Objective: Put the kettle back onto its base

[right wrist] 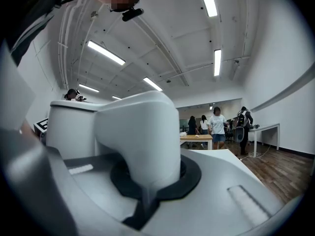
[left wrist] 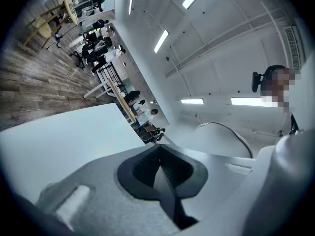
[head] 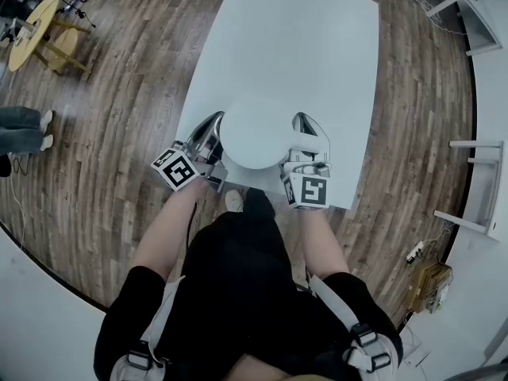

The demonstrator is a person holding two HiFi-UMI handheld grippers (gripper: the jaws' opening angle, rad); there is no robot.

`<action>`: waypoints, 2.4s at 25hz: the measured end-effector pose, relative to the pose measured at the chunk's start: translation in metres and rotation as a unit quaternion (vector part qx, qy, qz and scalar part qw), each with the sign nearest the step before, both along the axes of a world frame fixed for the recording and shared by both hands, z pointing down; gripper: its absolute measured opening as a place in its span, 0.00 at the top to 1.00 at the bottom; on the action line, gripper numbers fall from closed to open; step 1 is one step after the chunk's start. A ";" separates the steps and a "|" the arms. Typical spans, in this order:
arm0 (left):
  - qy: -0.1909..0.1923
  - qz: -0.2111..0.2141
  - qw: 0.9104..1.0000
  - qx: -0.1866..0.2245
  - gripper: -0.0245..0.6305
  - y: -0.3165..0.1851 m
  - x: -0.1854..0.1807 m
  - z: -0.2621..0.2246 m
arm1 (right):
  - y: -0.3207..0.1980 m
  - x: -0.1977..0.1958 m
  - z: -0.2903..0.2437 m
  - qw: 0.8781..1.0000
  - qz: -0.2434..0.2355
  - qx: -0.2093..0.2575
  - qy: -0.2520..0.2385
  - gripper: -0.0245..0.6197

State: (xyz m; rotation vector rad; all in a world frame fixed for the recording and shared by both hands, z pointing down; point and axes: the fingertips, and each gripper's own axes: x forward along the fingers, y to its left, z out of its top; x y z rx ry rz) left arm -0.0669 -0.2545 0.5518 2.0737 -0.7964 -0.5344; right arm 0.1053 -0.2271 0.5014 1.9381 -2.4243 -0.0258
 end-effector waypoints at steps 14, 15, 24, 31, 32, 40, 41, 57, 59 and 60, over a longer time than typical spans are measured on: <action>0.068 -0.109 0.990 -0.053 0.96 0.039 -0.059 0.012 | 0.056 0.020 0.021 0.998 0.025 -0.051 -0.011 0.72; 0.080 -0.118 0.988 -0.057 0.96 0.045 -0.064 0.010 | 0.061 0.020 0.019 0.998 0.023 -0.050 -0.011 0.72; 0.120 -0.142 0.983 -0.013 0.96 0.101 -0.056 -0.036 | 0.120 0.043 -0.028 1.000 -0.008 -0.021 -0.012 0.78; 0.135 -0.121 0.983 0.013 0.96 0.172 -0.007 -0.060 | 0.203 0.077 -0.064 0.999 -0.028 0.007 -0.016 0.89; 0.132 -0.113 0.984 0.021 0.96 0.182 0.002 -0.065 | 0.214 0.084 -0.066 0.999 -0.027 0.009 -0.018 0.90; -0.081 -0.091 0.984 0.128 0.96 0.254 0.052 -0.106 | 0.288 0.112 -0.085 0.999 -0.043 0.015 -0.031 0.95; -0.122 -0.091 0.978 0.143 0.96 0.263 0.056 -0.109 | 0.295 0.114 -0.086 0.998 -0.047 0.015 -0.031 0.95; -0.281 -0.088 0.926 0.238 0.96 0.368 0.050 -0.144 | 0.358 0.074 -0.093 0.995 -0.079 -0.003 -0.063 0.96; -0.280 -0.083 0.925 0.243 0.96 0.371 0.042 -0.148 | 0.360 0.062 -0.097 0.994 -0.081 -0.001 -0.070 0.96; -0.278 -0.083 0.926 0.243 0.96 0.371 0.038 -0.149 | 0.360 0.057 -0.099 0.994 -0.080 0.000 -0.074 0.96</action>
